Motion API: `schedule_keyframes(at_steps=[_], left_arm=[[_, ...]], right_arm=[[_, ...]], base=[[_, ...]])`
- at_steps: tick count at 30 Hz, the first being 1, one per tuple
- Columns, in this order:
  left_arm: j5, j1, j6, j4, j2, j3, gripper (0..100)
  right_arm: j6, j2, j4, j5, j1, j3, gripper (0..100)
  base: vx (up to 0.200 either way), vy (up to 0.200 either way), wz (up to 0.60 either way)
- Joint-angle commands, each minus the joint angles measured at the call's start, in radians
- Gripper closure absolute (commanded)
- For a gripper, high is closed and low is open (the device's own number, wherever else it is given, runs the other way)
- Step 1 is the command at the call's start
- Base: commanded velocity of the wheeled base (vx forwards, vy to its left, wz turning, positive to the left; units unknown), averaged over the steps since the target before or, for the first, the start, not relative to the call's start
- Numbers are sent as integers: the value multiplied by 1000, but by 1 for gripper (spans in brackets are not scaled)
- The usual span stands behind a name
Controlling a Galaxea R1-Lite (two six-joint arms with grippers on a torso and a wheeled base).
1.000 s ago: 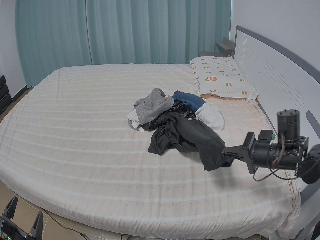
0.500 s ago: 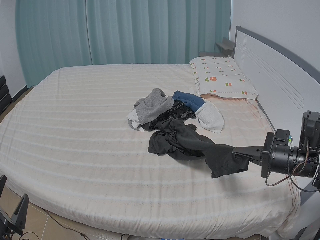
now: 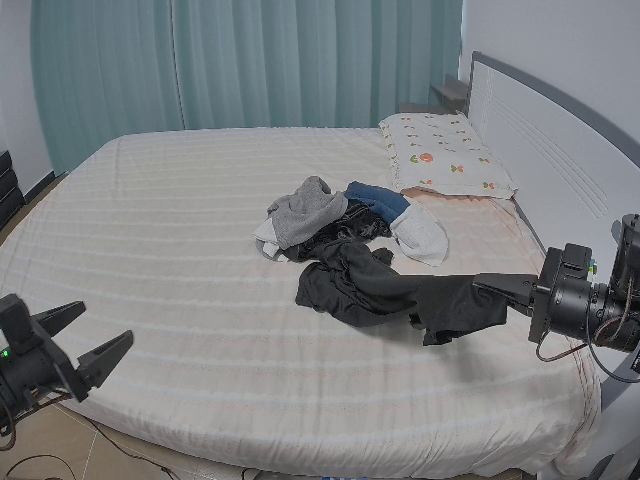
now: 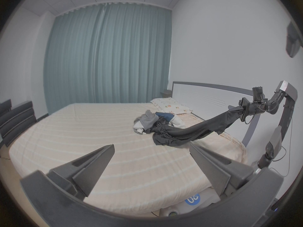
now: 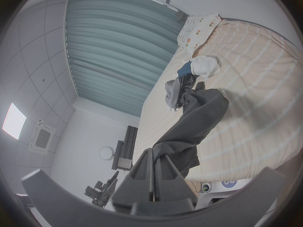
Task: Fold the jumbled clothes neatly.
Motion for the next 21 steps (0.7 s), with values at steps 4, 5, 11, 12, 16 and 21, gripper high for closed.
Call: schedule_keyframes(at_steps=[4,5,11,12,16,21], left_arm=[[72,-356,-157,-440,843,-88,0],[83,-371,-157,-471,898,-106,0],[121,-458,-159,-661,1102,-146,0],[124,-472,-159,-687,1127,-157,0],[124,-498,-159,-716,1202,-221,0],[123,-500,-161,-719,1293,-309,0]], right_arm=[[13,-23,-23,-90,25,-35,100],[13,-25,-23,-95,39,-37,100],[17,-60,-23,-98,64,-37,100],[17,-65,-23,-98,64,-38,100],[18,-68,-23,-102,71,-38,100],[18,-68,-23,-105,94,-37,100]], base=[[0,0,0],[0,0,0],[0,0,0],[0,0,0],[0,0,0],[0,0,0]])
